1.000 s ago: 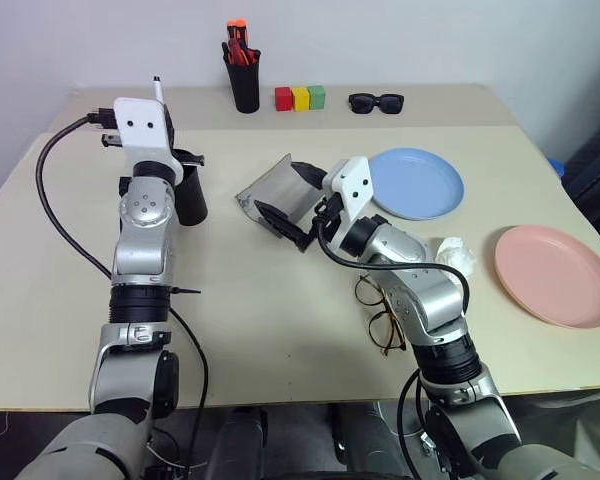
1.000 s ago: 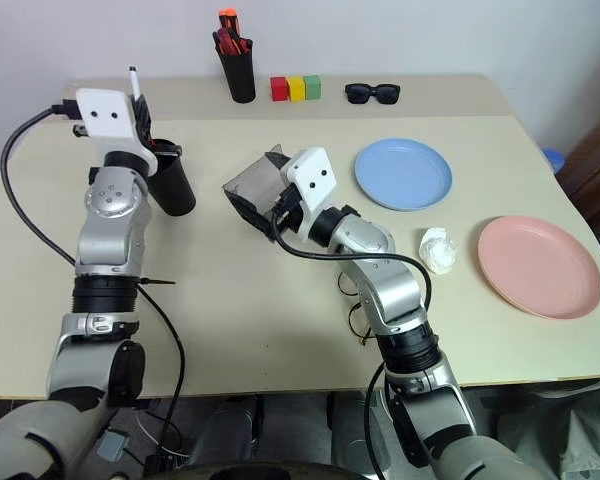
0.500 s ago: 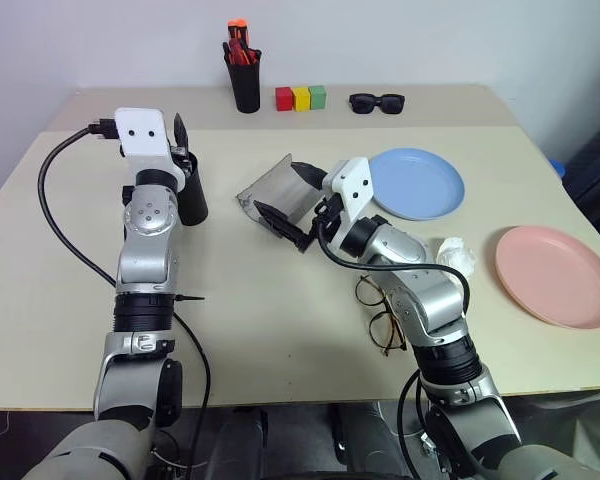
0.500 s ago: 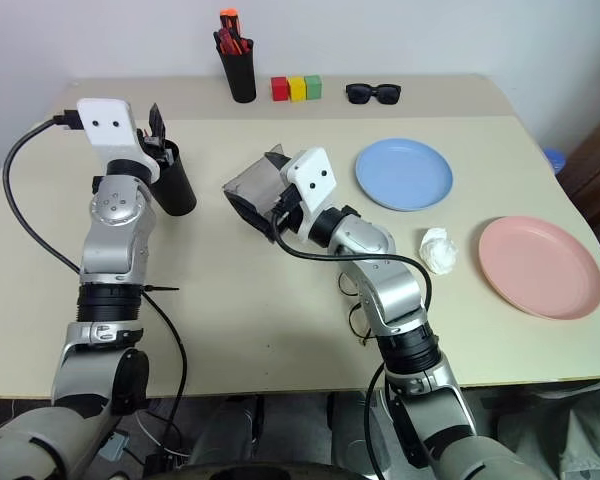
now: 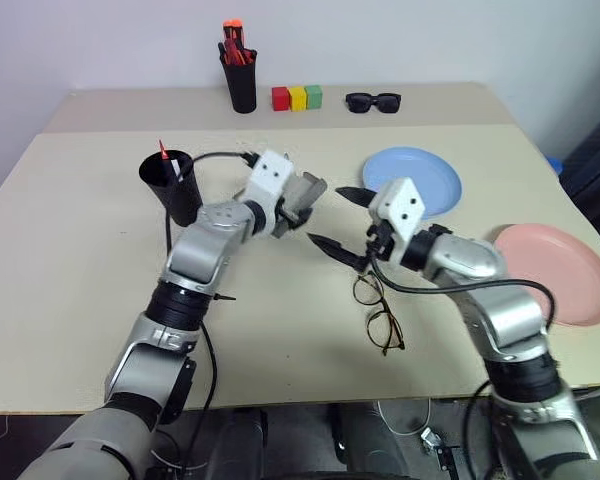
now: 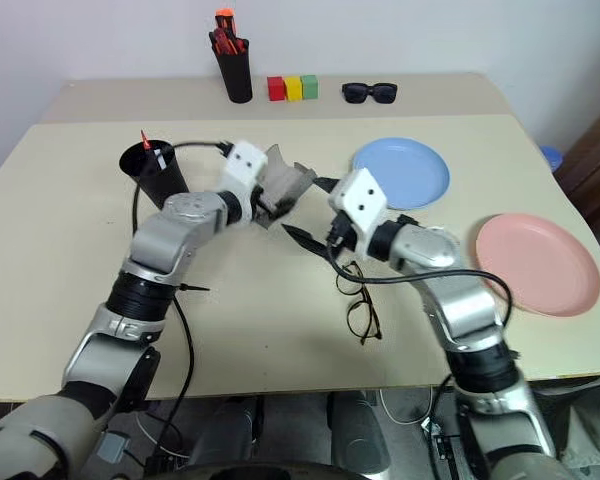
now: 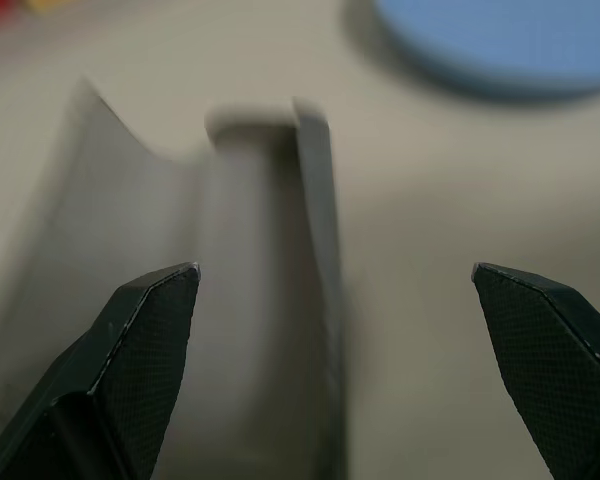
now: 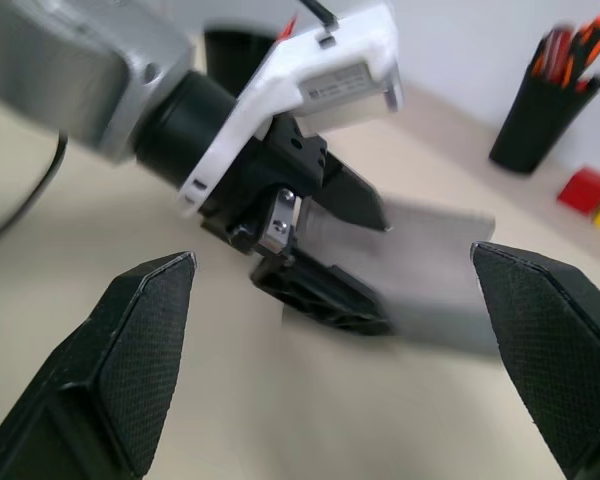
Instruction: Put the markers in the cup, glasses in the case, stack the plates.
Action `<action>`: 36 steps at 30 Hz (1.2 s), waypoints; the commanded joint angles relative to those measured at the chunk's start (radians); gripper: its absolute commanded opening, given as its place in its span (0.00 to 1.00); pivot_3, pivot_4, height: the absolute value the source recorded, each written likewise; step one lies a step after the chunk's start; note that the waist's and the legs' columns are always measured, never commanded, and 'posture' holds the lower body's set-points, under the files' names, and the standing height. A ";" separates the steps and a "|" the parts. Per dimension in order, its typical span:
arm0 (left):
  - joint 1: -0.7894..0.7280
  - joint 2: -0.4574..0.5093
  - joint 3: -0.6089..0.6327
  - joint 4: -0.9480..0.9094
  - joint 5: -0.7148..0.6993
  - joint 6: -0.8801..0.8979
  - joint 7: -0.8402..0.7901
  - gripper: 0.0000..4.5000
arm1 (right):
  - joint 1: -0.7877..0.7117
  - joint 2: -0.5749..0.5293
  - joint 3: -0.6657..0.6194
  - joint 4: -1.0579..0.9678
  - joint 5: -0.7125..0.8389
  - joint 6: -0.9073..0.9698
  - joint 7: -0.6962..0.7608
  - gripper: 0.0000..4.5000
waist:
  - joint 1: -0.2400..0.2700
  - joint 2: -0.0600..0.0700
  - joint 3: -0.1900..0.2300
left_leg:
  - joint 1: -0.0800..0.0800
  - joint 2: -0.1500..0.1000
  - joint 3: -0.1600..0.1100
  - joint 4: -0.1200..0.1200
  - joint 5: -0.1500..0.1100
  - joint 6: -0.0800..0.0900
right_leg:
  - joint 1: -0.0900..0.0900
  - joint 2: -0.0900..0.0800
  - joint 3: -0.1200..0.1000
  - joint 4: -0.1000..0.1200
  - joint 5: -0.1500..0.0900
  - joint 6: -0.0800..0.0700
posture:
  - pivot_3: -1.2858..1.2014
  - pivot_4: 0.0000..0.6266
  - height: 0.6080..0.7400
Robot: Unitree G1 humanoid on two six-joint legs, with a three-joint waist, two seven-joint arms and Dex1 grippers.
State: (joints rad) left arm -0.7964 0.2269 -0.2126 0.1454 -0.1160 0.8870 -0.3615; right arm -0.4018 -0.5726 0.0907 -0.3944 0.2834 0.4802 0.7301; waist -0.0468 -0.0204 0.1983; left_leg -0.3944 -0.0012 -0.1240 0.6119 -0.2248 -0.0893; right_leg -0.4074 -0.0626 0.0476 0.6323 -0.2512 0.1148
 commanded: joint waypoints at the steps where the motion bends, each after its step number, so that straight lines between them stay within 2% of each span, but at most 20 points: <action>1: -0.025 -0.026 0.027 0.040 0.004 0.025 0.023 0.99 | 0.025 -0.062 -0.051 -0.067 0.015 0.006 0.030 1.00 | 0.002 0.000 0.000 | 0.000 0.000 0.000 0.001 0.000 0.000 | 0.000 0.000 0.000 0.000 0.000 0.000 | 0.52 0.24 1.00; 4: -0.017 -0.054 0.048 0.062 -0.017 0.017 0.015 0.81 | 0.051 -0.099 -0.063 -0.079 0.002 0.005 0.028 1.00 | 0.004 0.000 0.000 | 0.000 0.000 0.000 0.001 0.000 0.000 | 0.001 0.000 0.000 0.000 0.000 0.000 | 0.52 0.24 1.00; 10: -0.012 -0.060 0.056 0.066 -0.012 -0.020 -0.001 0.10 | 0.077 -0.126 -0.080 -0.081 -0.001 0.000 0.020 1.00 | 0.005 0.000 0.000 | -0.001 0.000 0.000 0.001 0.000 0.000 | 0.001 0.000 0.000 -0.001 0.000 0.000 | 0.52 0.24 1.00; 11: -0.012 -0.058 0.053 0.063 -0.011 -0.033 -0.009 0.02 | 0.083 -0.129 -0.083 -0.081 -0.001 0.000 0.020 1.00 | 0.005 0.000 0.000 | -0.001 0.000 0.000 0.001 0.000 0.000 | 0.001 0.000 0.000 -0.001 0.000 0.000 | 0.52 0.24 1.00; 15: 0.025 0.033 -0.018 -0.028 -0.001 -0.246 -0.183 0.02 | 0.127 -0.158 -0.096 -0.093 0.000 0.009 0.035 1.00 | 0.005 0.000 0.000 | -0.001 0.000 0.000 0.000 0.000 0.000 | 0.001 -0.001 0.000 -0.001 0.000 0.000 | 0.52 0.24 1.00; 18: 0.092 0.168 -0.064 -0.114 -0.017 -0.400 -0.396 0.02 | 0.155 -0.176 -0.135 -0.111 0.057 0.065 0.048 1.00 | 0.004 0.000 0.000 | -0.001 0.000 0.001 0.000 0.000 0.000 | 0.000 -0.001 0.001 -0.001 0.000 0.000 | 0.52 0.24 1.00; 21: 0.176 0.319 -0.097 -0.207 -0.029 -0.580 -0.610 0.02 | 0.193 -0.198 -0.199 -0.138 0.169 0.205 0.069 1.00 | 0.006 0.001 0.000 | 0.000 0.000 0.002 0.000 0.000 0.000 | 0.000 -0.001 0.001 -0.001 0.000 0.000 | 0.52 0.24 1.00; 25: 0.214 0.420 -0.104 -0.209 -0.018 -0.629 -0.729 0.02 | 0.263 -0.244 -0.244 -0.172 0.253 0.372 0.064 1.00 | 0.024 0.000 0.000 | -0.001 0.000 0.002 0.001 0.000 0.000 | 0.001 -0.001 0.002 -0.002 -0.002 -0.005 | 0.52 0.24 1.00; 28: 0.220 0.452 -0.117 -0.188 0.007 -0.696 -0.781 0.02 | 0.299 -0.251 -0.277 -0.201 0.315 0.466 0.046 1.00 | 0.033 0.000 0.000 | -0.001 0.000 0.004 0.002 0.000 0.001 | 0.001 -0.002 0.002 -0.003 -0.003 -0.005 | 0.52 0.24 1.00; 30: 0.229 0.452 -0.113 -0.186 -0.006 -0.717 -0.807 0.14 | 0.314 -0.243 -0.308 -0.213 0.360 0.528 0.026 1.00 | 0.034 0.000 0.000 | -0.001 0.000 0.004 0.002 -0.001 0.001 | 0.001 -0.002 0.003 -0.003 -0.003 -0.005 | 0.52 0.24 1.00; 32: 0.232 0.444 -0.107 -0.177 0.003 -0.762 -0.807 0.30 | 0.316 -0.238 -0.320 -0.212 0.385 0.575 0.004 1.00 | 0.034 0.000 0.000 | -0.001 0.000 0.004 0.002 -0.001 0.002 | 0.001 -0.001 0.002 -0.003 -0.003 -0.005 | 0.52 0.24 1.00; 33: 0.230 0.439 -0.105 -0.166 0.028 -0.803 -0.787 0.41 | 0.315 -0.236 -0.324 -0.209 0.397 0.597 -0.007 1.00 | 0.034 0.000 0.000 | -0.001 0.000 0.004 0.002 -0.001 0.002 | 0.001 -0.001 0.003 -0.003 -0.003 -0.005 | 0.52 0.24 1.00; 35: 0.224 0.435 -0.103 -0.159 0.026 -0.763 -0.786 0.62 | 0.315 -0.222 -0.334 -0.206 0.424 0.631 -0.027 1.00 | 0.032 0.000 0.000 | -0.001 0.000 0.004 0.002 -0.001 0.002 | 0.001 -0.001 0.002 -0.003 -0.003 -0.005 | 0.52 0.24 1.00; 36: 0.220 0.425 -0.088 -0.154 0.024 -0.783 -0.771 0.62 | 0.313 -0.208 -0.338 -0.200 0.440 0.652 -0.042 1.00 | 0.031 0.000 0.000 | -0.001 0.000 0.004 0.002 -0.001 0.002 | 0.001 -0.001 0.003 -0.003 -0.002 -0.005 | 0.52 0.24 1.00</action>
State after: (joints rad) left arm -0.5615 0.6610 -0.3305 -0.0045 -0.0930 0.1222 -1.1481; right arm -0.0840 -0.7981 -0.2147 -0.5778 0.6863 1.1063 0.7081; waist -0.0161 -0.0200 0.1982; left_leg -0.3952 -0.0010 -0.1201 0.6139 -0.2263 -0.0867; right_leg -0.4062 -0.0637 0.0501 0.6296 -0.2537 0.1104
